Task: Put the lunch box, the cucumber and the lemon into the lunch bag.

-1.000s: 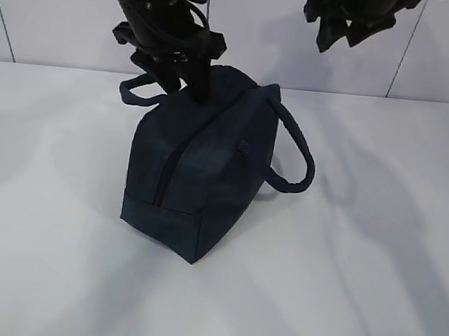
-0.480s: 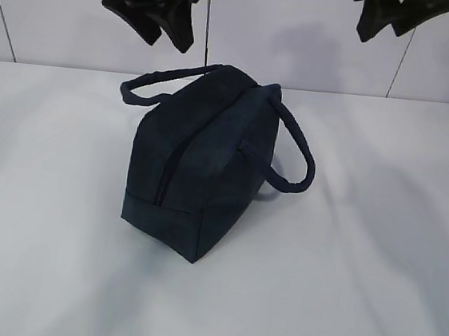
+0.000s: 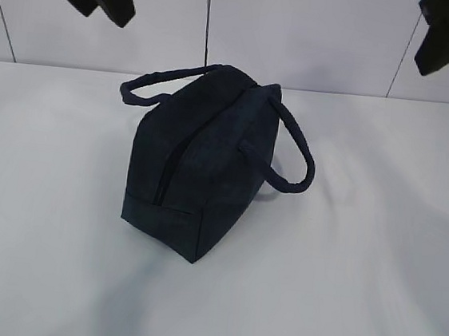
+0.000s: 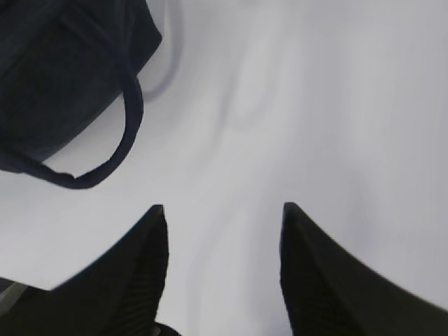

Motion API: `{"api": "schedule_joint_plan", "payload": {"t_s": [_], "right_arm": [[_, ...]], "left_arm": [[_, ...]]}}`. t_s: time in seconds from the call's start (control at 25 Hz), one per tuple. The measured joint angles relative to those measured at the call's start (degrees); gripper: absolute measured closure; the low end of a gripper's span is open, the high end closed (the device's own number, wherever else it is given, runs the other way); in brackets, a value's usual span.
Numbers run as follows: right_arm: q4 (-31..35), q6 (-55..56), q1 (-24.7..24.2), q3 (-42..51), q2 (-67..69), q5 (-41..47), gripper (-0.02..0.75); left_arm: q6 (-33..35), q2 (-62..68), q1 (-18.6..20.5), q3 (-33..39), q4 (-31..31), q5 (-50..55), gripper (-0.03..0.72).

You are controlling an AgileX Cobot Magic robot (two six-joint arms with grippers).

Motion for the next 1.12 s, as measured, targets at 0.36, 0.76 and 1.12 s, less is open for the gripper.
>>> {"api": "schedule_joint_plan", "payload": {"t_s": [0.36,0.76,1.12], "right_arm": [[1.41,0.45,0.00,15.21,-12.65,0.00,0.349],[1.41,0.58,0.00,27.19,-28.86,0.00,0.349],[0.93,0.58,0.00,31.86,-43.13,0.23,0.349]], "left_arm": [[-0.36,-16.34,0.00,13.07,0.87,0.27,0.374],[-0.40,-30.58,0.00,25.31,0.87,0.54,0.419],[-0.40,-41.94,0.00,37.08,0.66,0.67,0.449]]}}
